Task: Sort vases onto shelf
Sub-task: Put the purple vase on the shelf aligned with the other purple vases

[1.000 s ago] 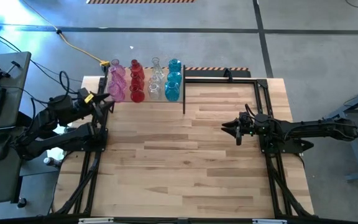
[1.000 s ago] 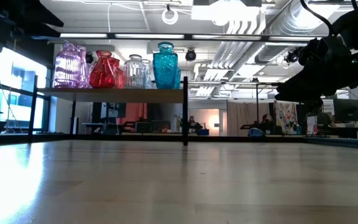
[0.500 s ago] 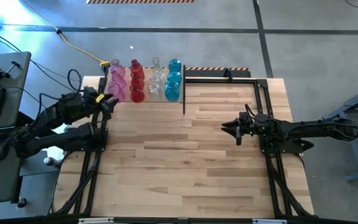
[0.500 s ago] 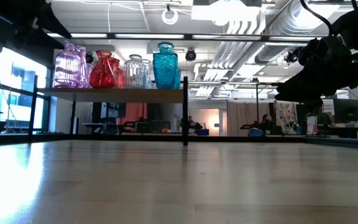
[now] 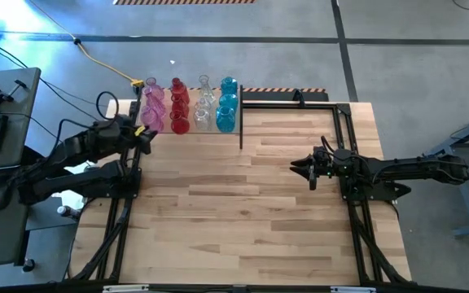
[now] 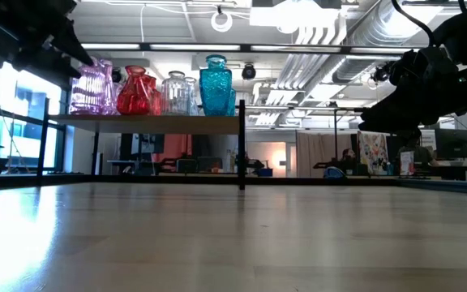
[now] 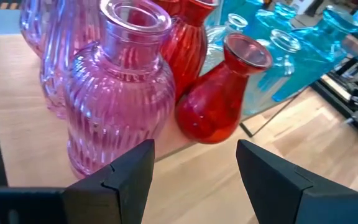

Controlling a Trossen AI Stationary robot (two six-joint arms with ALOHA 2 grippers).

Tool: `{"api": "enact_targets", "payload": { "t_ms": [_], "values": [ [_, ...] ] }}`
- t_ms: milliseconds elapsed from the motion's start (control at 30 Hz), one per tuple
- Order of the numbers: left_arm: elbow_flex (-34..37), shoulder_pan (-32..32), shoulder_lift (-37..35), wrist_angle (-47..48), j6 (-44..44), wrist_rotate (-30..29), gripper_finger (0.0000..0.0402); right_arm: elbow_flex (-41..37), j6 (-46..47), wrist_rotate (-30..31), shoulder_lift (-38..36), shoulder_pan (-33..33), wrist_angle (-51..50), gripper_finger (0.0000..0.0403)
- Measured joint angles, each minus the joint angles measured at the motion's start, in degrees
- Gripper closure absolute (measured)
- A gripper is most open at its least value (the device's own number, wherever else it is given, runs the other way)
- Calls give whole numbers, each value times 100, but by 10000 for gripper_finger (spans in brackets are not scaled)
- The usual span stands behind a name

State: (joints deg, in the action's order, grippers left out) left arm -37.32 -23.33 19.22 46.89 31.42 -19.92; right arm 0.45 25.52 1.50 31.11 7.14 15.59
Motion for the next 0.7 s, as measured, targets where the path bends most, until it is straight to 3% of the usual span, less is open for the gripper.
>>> {"api": "enact_targets", "payload": {
  "t_ms": [700],
  "values": [
    [0,0,282,-65,-9,-394,183,2,0,0,-2,-2,0,293]
  ]
}}
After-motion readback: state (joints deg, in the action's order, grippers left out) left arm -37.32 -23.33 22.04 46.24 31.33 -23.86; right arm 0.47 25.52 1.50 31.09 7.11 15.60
